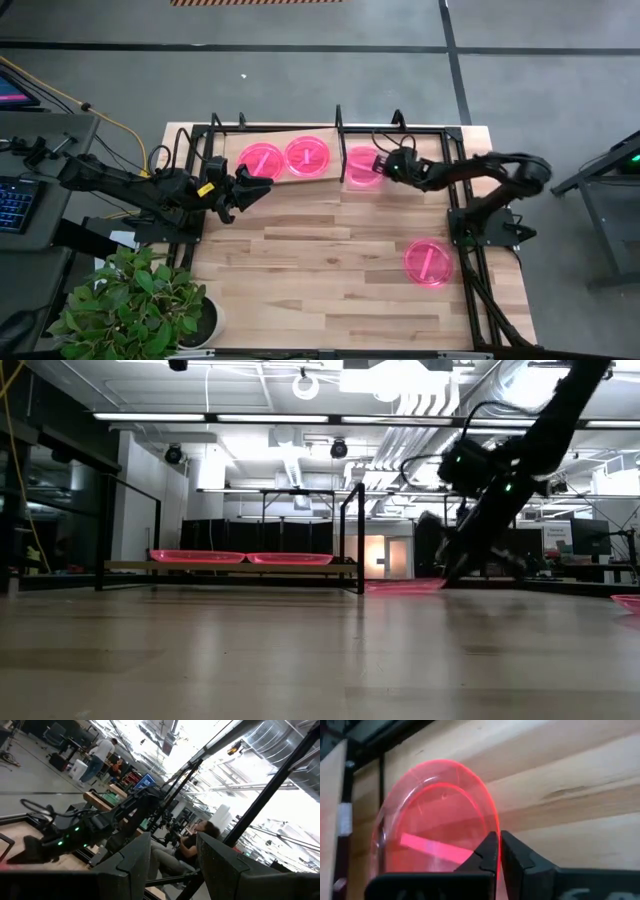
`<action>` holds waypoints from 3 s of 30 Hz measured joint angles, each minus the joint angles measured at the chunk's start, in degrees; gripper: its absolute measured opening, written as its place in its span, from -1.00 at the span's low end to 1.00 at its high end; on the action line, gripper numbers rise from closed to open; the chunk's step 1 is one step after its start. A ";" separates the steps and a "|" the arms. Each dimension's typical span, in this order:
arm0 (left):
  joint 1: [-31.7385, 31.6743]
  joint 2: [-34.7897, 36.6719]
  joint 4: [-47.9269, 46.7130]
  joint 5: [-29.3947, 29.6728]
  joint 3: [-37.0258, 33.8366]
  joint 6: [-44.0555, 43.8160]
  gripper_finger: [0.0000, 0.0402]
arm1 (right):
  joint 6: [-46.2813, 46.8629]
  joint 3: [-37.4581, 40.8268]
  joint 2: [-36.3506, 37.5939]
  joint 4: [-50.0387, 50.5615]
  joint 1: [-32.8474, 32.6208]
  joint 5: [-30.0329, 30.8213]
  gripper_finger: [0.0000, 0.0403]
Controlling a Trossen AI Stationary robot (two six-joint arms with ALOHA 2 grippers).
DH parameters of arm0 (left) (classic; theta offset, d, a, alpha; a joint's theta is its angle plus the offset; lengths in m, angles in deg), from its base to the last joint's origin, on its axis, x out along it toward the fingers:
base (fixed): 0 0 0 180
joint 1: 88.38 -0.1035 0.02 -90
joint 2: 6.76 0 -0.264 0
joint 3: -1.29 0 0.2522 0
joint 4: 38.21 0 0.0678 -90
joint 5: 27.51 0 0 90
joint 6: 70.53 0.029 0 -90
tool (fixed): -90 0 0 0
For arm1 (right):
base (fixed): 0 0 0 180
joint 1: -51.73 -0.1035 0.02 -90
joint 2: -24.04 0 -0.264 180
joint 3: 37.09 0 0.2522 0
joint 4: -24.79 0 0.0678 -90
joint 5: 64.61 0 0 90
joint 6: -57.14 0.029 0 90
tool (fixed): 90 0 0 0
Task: Place and stack plates onto a shelf
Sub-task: Stack the pink plate on top of the pink plate on the shelf
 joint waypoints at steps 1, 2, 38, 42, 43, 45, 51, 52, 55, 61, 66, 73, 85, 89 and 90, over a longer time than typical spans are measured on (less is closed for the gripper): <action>0.00 0.00 0.00 0.00 0.00 -0.02 -0.26 | -1.00 0.00 2.28 2.31 0.00 0.41 -0.99; 0.00 0.00 0.02 0.00 0.00 0.00 -0.26 | -1.85 -0.02 4.85 5.18 0.03 1.18 -0.99; 0.00 0.02 -0.02 0.00 0.00 -1.03 -0.26 | 23.25 8.83 9.78 1.48 -9.71 1.57 -0.11; 0.00 0.02 -0.02 0.00 0.00 -1.03 -0.26 | 23.53 5.77 4.25 0.74 -9.69 2.48 -0.12; -0.02 0.02 -0.02 0.02 0.00 -1.03 -0.26 | 23.50 5.09 3.21 0.38 -9.69 2.65 -0.13; 0.00 0.02 -0.02 0.02 0.00 -1.03 -0.26 | 23.50 3.81 1.49 0.31 -9.69 3.26 -0.15; 0.00 0.02 -0.18 0.02 0.00 -1.01 -0.26 | 23.50 1.79 -0.93 3.76 -8.93 3.01 -0.44; 0.00 0.02 -0.22 0.02 0.00 -0.96 -0.26 | 23.46 1.79 -0.91 4.60 -8.93 3.08 -0.55; 0.00 0.02 -0.24 0.02 0.00 0.42 -0.26 | 22.72 1.81 -0.12 7.41 -8.91 2.92 -0.90; 0.00 0.02 -0.26 0.02 0.00 0.96 -0.26 | 18.63 2.27 6.22 14.19 -8.92 4.15 -0.99; 0.00 0.02 -0.28 0.01 0.00 0.94 -0.26 | 15.01 2.25 16.71 25.63 -8.90 6.53 -1.00; 0.00 0.02 -0.26 0.00 0.00 0.96 -0.26 | 8.69 2.21 33.86 37.94 -9.90 6.64 -1.00; 0.00 0.02 -0.14 0.00 0.00 1.02 -0.26 | 3.92 2.19 47.37 40.42 -21.00 -6.70 -1.00; 0.00 0.02 0.20 0.97 0.00 1.21 -0.26 | 7.28 2.16 43.47 36.45 -29.61 -10.57 -1.00; 0.00 0.02 0.20 1.52 0.00 1.49 -0.26 | 8.57 2.16 41.83 34.45 -32.05 -10.59 -1.00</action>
